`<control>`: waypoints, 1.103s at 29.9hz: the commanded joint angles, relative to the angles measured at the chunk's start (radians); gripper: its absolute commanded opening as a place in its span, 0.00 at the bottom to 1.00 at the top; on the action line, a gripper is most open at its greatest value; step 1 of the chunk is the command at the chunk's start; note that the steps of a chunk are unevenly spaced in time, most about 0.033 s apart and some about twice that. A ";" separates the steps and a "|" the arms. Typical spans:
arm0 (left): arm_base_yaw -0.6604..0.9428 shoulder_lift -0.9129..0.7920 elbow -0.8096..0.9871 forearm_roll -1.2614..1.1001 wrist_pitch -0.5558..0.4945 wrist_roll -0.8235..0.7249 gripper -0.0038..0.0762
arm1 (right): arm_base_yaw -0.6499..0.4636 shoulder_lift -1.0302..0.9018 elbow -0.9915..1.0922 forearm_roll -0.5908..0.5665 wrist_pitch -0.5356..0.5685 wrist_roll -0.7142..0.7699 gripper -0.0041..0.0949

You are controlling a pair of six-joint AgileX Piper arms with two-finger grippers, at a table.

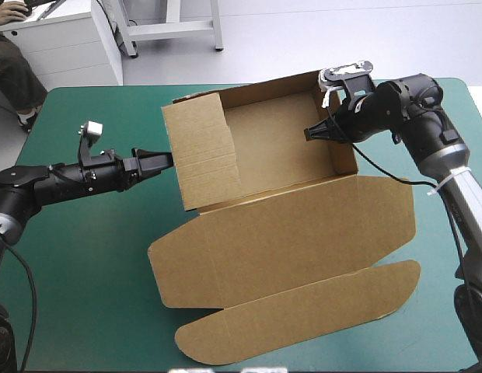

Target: Fold the box

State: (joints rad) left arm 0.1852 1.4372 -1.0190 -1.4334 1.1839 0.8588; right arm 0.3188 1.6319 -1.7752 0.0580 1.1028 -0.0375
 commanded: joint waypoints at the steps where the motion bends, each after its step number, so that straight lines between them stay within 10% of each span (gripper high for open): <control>1: -0.016 -0.044 -0.078 -0.120 0.107 0.008 0.91 | -0.003 -0.042 -0.034 0.000 -0.062 0.014 0.02; 22: -0.165 -0.044 -0.152 -0.076 0.074 -0.060 0.91 | 0.019 -0.042 -0.004 -0.007 -0.068 0.095 0.02; 33: -0.347 -0.074 -0.312 0.554 -0.268 -0.540 0.91 | 0.159 -0.044 -0.002 -0.232 -0.106 0.253 0.02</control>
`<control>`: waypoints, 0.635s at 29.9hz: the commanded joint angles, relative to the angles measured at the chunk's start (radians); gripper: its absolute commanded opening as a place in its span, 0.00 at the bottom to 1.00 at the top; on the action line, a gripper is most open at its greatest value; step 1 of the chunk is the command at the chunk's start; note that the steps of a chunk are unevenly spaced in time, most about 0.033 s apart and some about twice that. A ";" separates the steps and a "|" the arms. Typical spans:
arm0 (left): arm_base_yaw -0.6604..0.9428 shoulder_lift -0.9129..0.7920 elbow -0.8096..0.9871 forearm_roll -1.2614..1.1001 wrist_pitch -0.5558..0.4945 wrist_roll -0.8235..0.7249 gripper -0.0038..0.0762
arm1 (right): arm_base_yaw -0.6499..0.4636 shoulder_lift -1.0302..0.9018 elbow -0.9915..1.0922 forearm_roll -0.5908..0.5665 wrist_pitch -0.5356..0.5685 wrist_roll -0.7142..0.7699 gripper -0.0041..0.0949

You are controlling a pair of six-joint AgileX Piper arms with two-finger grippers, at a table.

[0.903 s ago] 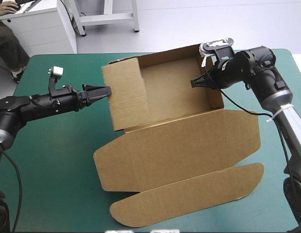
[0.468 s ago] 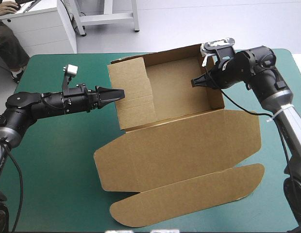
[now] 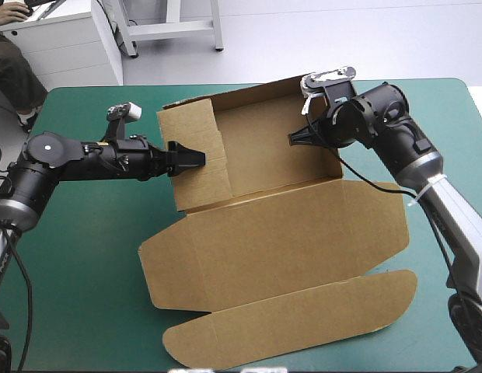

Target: Fold the box

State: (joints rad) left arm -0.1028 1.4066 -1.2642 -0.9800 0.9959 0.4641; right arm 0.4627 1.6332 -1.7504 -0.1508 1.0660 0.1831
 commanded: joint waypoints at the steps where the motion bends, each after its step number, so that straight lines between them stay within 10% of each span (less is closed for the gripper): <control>1: -0.084 -0.044 -0.071 0.163 -0.109 -0.199 0.91 | 0.018 -0.045 -0.027 -0.025 -0.072 0.042 0.02; 19: -0.206 -0.014 -0.071 0.396 -0.310 -0.428 0.85 | 0.020 -0.047 -0.027 -0.040 -0.074 0.057 0.02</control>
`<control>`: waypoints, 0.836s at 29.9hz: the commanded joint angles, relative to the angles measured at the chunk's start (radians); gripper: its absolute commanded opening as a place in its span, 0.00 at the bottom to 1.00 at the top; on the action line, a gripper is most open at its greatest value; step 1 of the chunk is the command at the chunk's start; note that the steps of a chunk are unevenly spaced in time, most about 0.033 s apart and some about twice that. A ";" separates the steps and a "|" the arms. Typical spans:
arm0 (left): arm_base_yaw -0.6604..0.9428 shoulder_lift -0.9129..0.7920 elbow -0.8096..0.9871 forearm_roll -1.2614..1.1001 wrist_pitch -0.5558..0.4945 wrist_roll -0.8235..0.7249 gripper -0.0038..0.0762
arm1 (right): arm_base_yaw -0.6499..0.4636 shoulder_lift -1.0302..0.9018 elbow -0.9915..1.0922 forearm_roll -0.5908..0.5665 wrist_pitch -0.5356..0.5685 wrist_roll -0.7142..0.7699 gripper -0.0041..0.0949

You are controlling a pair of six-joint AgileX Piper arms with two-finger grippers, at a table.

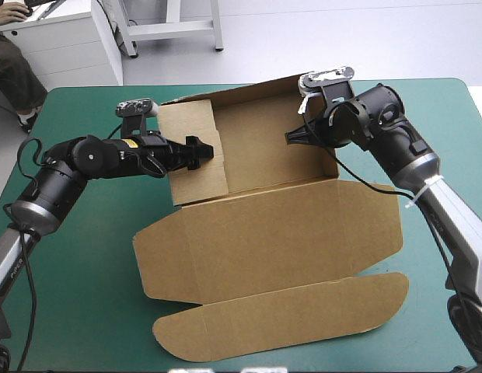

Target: Fold the box

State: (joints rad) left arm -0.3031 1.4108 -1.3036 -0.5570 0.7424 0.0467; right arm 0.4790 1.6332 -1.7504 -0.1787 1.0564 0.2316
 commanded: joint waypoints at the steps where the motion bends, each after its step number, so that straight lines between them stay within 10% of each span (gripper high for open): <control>1: -0.006 -0.017 -0.032 -0.029 -0.056 -0.013 0.81 | 0.004 -0.047 -0.027 -0.012 -0.065 0.009 0.02; 7: -0.006 -0.002 -0.032 -0.074 -0.055 0.034 0.04 | 0.004 -0.047 -0.027 -0.006 -0.065 0.009 0.02; 19: -0.024 0.011 -0.108 0.027 -0.061 -0.023 0.04 | 0.004 -0.047 -0.027 -0.006 0.003 0.038 0.02; 25: -0.104 0.131 -0.299 0.346 0.125 -0.200 0.04 | -0.007 -0.034 -0.027 0.008 0.139 0.038 0.02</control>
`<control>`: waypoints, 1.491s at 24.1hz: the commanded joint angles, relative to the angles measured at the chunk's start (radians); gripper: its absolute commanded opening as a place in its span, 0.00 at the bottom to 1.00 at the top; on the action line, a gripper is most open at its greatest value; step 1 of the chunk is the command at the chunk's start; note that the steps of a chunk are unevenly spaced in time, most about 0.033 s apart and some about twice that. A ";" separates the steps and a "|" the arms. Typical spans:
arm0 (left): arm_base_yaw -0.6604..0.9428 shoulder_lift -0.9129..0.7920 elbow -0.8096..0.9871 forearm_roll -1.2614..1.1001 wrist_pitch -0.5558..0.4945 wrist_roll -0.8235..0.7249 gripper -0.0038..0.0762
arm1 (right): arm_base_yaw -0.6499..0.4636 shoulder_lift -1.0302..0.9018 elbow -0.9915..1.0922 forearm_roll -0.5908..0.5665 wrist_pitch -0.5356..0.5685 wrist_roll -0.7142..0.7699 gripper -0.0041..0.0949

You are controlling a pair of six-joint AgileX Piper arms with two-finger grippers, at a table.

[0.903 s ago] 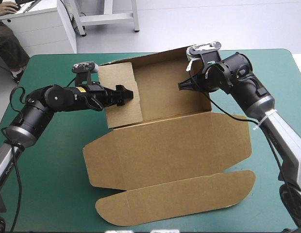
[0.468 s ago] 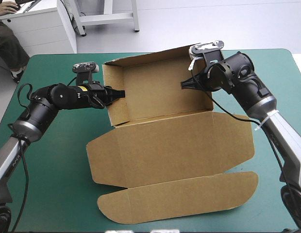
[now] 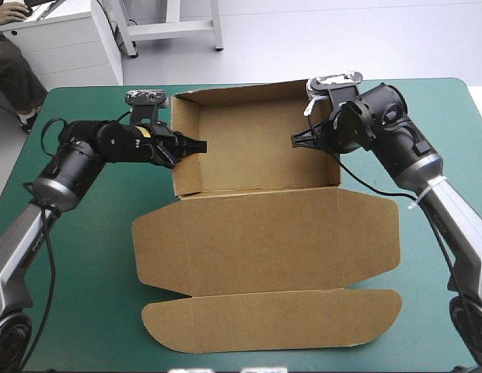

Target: Fold the box

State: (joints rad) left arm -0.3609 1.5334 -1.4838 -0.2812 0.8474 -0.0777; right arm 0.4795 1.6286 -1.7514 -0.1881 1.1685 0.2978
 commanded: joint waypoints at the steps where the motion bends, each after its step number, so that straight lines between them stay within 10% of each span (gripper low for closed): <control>1: -0.059 0.032 -0.154 0.120 0.044 -0.101 0.04 | -0.019 -0.022 -0.026 0.029 0.029 -0.033 0.02; 11: -0.068 0.262 -0.321 0.143 0.174 -0.188 0.04 | -0.178 0.089 -0.026 0.291 0.063 -0.160 0.02; 25: -0.068 0.439 -0.371 0.151 0.267 -0.153 0.04 | -0.186 0.292 -0.026 0.296 0.062 -0.175 0.05; 28: -0.068 0.439 -0.394 0.146 0.296 -0.071 0.12 | -0.186 0.292 -0.028 0.301 0.061 -0.191 0.25; 33: -0.068 0.441 -0.394 0.146 0.300 -0.069 0.62 | -0.186 0.292 -0.028 0.302 0.052 -0.189 0.81; 36: -0.068 0.441 -0.394 0.149 0.302 -0.071 0.72 | -0.186 0.292 -0.042 0.280 0.047 -0.162 0.84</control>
State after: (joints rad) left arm -0.4230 2.0301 -1.8439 -0.1272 1.1633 -0.1513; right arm 0.2935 1.9717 -1.7533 0.1056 1.2302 0.1260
